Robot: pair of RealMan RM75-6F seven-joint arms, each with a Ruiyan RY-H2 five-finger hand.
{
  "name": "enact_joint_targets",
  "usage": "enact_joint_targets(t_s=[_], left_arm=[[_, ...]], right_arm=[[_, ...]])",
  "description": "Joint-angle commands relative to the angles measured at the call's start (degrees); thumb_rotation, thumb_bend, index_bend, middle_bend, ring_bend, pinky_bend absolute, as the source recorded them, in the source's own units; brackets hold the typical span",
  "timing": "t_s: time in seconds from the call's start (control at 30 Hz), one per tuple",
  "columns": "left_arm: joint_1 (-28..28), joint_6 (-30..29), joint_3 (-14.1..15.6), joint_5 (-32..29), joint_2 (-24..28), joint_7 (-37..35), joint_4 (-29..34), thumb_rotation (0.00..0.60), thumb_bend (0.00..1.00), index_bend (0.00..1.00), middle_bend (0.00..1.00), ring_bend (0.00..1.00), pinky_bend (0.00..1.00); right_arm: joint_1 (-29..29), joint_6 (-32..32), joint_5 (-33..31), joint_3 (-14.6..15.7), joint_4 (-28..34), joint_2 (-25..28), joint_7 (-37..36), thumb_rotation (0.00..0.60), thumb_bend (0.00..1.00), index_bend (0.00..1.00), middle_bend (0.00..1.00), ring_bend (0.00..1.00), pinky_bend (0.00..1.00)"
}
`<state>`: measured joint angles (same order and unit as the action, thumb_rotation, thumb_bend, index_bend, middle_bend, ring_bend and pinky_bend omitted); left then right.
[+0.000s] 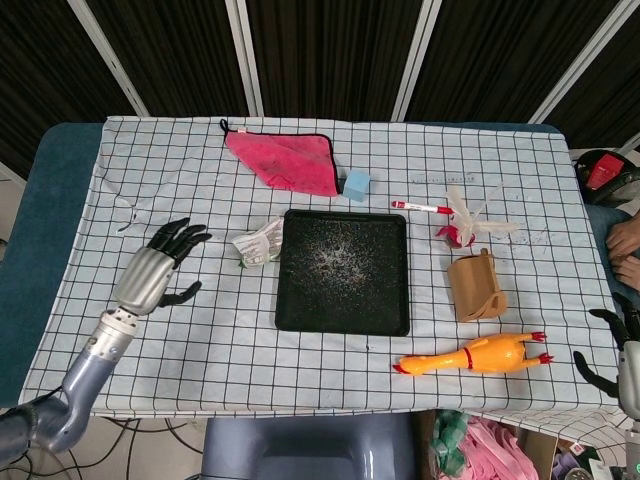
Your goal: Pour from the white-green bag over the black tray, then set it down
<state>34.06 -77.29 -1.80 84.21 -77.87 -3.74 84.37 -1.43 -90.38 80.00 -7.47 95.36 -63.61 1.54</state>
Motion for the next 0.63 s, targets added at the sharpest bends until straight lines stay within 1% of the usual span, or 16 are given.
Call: enact_joint_targets(t_s=[0.03, 0.17, 0.33, 0.47, 0.63], left_arm=[[-4.49, -1.42, 0.02, -4.71, 11.45, 11.91, 12.49, 0.600, 0.29, 0.18, 0.13, 0.02, 0.08], [-6.93, -1.87, 0.98, -6.65, 17.20, 16.69, 18.65, 0.600, 0.29, 0.18, 0.13, 0.02, 0.08], [-11.00, -4.12, 2.85, -6.56, 21.72, 18.40, 22.09, 0.600, 0.29, 0.17, 0.13, 0.02, 0.08], [-13.53, -6.12, 3.45, -4.45, 22.48, 15.36, 21.47, 0.600, 0.29, 0.17, 0.13, 0.02, 0.08], [-14.60, -5.85, 4.13, -0.43, 22.04, 11.81, 19.29, 0.600, 0.29, 0.17, 0.14, 0.02, 0.07]], right_arm=[[0.00, 0.13, -0.16, -0.01, 0.07, 0.06, -0.04, 0.600, 0.22, 0.29, 0.08, 0.14, 0.29], [0.02, 0.10, -0.04, 0.01, 0.15, 0.16, 0.10, 0.600, 0.22, 0.30, 0.09, 0.14, 0.29], [0.03, -0.15, 0.41, 0.09, 0.14, 0.13, 0.41, 0.600, 0.22, 0.30, 0.08, 0.14, 0.29], [0.01, -0.46, 0.69, 0.09, 0.13, 0.04, 0.66, 0.600, 0.22, 0.30, 0.08, 0.14, 0.29], [-0.18, -1.50, 0.86, -0.33, 0.00, -0.35, 0.21, 0.600, 0.22, 0.30, 0.08, 0.14, 0.29]])
